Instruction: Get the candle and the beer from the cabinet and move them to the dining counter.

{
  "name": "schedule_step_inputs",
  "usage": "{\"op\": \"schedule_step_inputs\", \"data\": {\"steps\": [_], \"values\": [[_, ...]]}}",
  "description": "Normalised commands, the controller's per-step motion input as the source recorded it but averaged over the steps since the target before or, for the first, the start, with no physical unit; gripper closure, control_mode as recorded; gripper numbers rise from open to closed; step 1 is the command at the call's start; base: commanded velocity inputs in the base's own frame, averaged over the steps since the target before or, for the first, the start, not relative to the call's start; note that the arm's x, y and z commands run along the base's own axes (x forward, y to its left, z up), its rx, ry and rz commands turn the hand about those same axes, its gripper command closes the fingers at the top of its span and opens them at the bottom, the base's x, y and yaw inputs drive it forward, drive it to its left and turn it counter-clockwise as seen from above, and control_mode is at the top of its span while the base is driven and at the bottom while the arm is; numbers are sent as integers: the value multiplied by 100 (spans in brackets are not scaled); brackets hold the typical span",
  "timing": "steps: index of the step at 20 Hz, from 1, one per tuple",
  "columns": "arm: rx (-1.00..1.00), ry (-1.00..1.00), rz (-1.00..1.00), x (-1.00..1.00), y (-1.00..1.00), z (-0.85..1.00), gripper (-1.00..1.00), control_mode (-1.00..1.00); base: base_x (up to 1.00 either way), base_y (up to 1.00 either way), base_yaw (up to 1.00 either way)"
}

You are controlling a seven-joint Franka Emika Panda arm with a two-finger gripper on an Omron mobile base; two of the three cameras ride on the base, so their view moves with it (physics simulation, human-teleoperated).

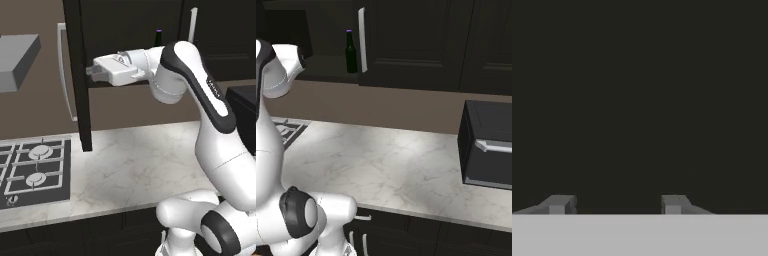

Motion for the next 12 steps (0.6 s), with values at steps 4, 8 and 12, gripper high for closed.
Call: {"op": "schedule_step_inputs", "data": {"steps": [4, 8, 12], "values": [[0, -2, 0, -11, -46, 0, -100, -100, 0, 0, 0], [0, 0, -1, -24, -78, 0, -100, -100, 0, 0, 0], [0, 0, -7, -18, -82, 6, -100, -100, 0, 0, 0]]}}
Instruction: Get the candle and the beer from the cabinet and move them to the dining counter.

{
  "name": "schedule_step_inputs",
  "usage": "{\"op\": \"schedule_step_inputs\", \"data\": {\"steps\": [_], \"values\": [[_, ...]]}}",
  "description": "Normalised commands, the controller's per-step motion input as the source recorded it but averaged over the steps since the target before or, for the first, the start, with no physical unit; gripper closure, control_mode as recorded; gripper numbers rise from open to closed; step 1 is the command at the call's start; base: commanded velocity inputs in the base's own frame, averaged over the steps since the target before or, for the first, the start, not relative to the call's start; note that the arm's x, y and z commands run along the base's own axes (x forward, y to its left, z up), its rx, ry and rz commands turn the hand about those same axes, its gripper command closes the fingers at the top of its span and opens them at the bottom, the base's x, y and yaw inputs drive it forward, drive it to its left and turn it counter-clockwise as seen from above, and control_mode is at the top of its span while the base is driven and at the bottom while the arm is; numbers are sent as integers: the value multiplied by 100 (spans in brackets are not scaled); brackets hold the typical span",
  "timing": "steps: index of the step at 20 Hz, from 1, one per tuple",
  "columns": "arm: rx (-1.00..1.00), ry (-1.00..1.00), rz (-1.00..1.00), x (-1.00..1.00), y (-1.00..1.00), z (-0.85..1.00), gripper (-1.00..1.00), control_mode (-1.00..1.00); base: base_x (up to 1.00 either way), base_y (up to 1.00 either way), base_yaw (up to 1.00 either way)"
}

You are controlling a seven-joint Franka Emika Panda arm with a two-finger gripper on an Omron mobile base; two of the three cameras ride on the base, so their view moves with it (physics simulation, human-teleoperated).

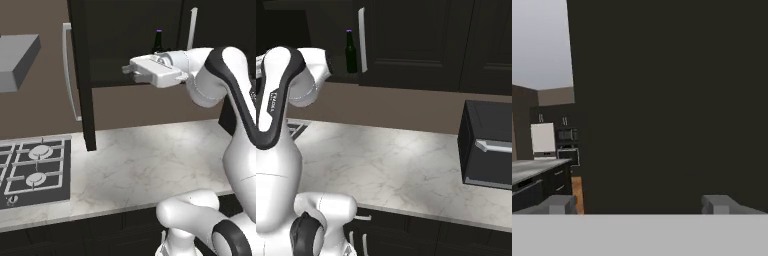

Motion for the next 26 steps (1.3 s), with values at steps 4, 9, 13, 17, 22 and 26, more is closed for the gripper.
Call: {"op": "schedule_step_inputs", "data": {"steps": [4, 9, 13, 17, 22, 26], "values": [[0, 0, -12, -6, -72, 17, -100, -100, 0, 0, 0], [0, 4, -24, -10, -77, 13, -100, -100, 0, 0, 0], [0, 4, -33, -7, -76, 2, -100, -100, 0, 0, 0], [0, 3, -37, -2, -71, 0, -100, -100, 0, 0, 0], [0, 11, -48, -2, -50, 0, -100, -100, 0, 0, 0], [0, 11, -50, 0, -43, 0, -100, -100, 0, 0, 0]]}}
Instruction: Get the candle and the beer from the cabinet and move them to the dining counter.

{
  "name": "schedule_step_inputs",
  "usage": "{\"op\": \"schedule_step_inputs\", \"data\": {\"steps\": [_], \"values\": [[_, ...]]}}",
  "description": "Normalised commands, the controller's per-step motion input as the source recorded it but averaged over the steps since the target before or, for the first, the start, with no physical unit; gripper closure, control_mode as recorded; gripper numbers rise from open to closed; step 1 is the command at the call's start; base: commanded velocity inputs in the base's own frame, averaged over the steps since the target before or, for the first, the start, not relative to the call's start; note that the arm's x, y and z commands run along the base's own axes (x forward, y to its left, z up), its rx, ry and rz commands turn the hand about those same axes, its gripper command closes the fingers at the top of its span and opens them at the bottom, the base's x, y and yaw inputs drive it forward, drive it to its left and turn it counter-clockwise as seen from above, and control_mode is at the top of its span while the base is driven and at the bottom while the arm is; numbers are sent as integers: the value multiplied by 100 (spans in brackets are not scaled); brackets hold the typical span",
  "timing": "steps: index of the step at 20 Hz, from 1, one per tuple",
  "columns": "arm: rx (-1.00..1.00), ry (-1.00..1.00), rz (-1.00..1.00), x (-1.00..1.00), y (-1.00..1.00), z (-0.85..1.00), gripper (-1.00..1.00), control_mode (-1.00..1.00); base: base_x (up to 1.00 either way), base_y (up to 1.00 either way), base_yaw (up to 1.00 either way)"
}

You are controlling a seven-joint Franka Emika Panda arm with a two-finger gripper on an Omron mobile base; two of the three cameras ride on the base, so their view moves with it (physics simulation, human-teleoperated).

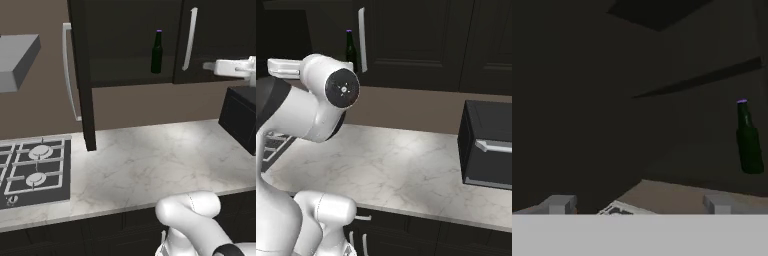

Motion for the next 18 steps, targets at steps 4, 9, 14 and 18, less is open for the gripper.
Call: {"op": "schedule_step_inputs", "data": {"steps": [4, 9, 14, 18], "values": [[0, 9, -49, 0, -45, -1, -100, -100, 0, 0, 0], [-2, 9, -47, 0, -46, 0, -100, -100, 0, 0, 0], [-7, 1, -35, 0, -38, -1, -100, -100, 0, 0, 0], [-12, -3, -21, 0, -17, 0, -100, -100, 0, 0, 0]]}}
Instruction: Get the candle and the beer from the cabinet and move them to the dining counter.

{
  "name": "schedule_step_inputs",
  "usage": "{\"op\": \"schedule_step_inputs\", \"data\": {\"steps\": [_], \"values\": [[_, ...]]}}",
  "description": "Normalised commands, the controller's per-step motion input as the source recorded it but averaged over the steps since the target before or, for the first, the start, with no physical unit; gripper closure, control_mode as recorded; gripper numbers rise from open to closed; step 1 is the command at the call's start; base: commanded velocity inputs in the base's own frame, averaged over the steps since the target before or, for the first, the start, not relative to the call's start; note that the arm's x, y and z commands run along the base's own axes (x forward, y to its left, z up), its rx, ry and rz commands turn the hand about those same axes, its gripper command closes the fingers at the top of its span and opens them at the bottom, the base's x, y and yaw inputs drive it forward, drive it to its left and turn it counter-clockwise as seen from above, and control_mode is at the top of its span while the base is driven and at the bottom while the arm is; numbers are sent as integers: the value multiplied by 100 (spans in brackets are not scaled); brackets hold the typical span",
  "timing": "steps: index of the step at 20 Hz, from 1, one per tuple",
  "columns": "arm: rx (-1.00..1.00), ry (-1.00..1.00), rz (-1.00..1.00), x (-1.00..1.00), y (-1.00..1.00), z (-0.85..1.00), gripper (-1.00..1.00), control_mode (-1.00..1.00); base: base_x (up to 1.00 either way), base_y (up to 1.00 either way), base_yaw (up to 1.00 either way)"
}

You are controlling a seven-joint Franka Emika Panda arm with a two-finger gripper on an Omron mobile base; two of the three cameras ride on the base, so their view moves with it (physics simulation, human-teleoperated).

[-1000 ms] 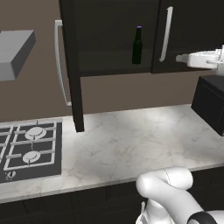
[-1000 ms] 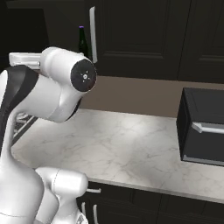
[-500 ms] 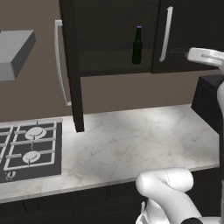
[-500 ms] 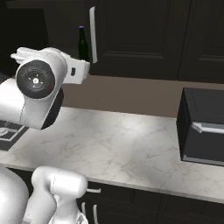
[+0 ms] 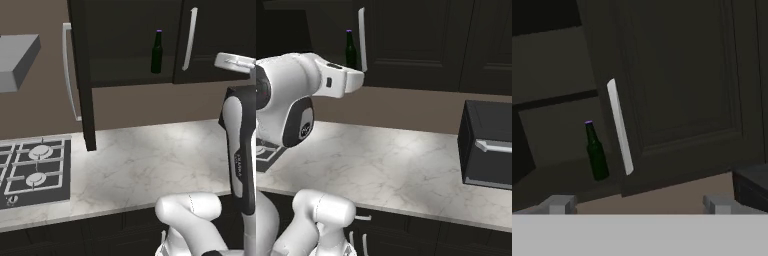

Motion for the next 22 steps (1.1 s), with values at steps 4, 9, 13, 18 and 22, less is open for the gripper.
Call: {"op": "schedule_step_inputs", "data": {"steps": [4, 9, 13, 18, 22], "values": [[-11, -17, -2, 0, 0, 0, -100, -100, 0, 0, 0], [-2, -15, 3, 0, 0, 0, -100, -100, 0, 0, 0], [-1, -8, 1, 5, 0, -1, -100, -100, 0, 0, 0], [-2, -1, 0, 16, 0, 0, -100, -100, 0, 0, 0], [-2, 0, 0, 24, 12, 0, -100, -100, 0, 0, 0]]}}
